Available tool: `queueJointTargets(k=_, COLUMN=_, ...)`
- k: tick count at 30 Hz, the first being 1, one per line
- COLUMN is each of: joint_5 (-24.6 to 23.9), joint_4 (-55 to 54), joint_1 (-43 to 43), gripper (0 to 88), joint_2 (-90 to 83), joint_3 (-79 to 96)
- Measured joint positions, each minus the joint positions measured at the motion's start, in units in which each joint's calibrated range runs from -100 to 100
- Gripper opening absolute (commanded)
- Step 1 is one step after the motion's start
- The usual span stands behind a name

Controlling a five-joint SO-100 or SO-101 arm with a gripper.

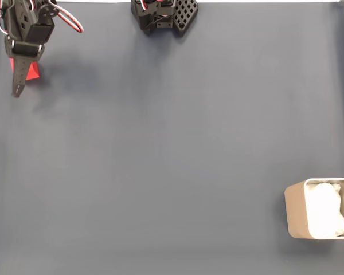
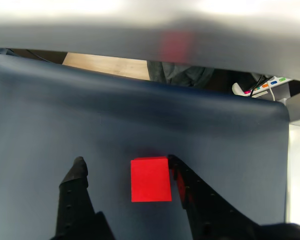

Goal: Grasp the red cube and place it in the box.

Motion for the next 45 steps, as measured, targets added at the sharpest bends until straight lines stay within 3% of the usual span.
queueJointTargets(k=18, joint_5=1.9, joint_4=-4.53, joint_1=0.07, gripper=36.6, joint_2=-0.09, joint_3=6.51)
queueJointTargets(k=21, joint_5=1.9, joint_4=-4.53, joint_1=0.07, gripper=31.8, joint_2=-0.09, joint_3=6.51)
queueJointTargets(k=32, joint_5=4.05, joint_4=-4.53, joint_1=0.07, gripper=1.3, joint_2=-0.09, joint_3=6.51)
queueJointTargets(k=45, joint_5=6.2, joint_4=-3.66, joint_1=-0.3, gripper=0.0, joint_2=-0.17, joint_3=6.42)
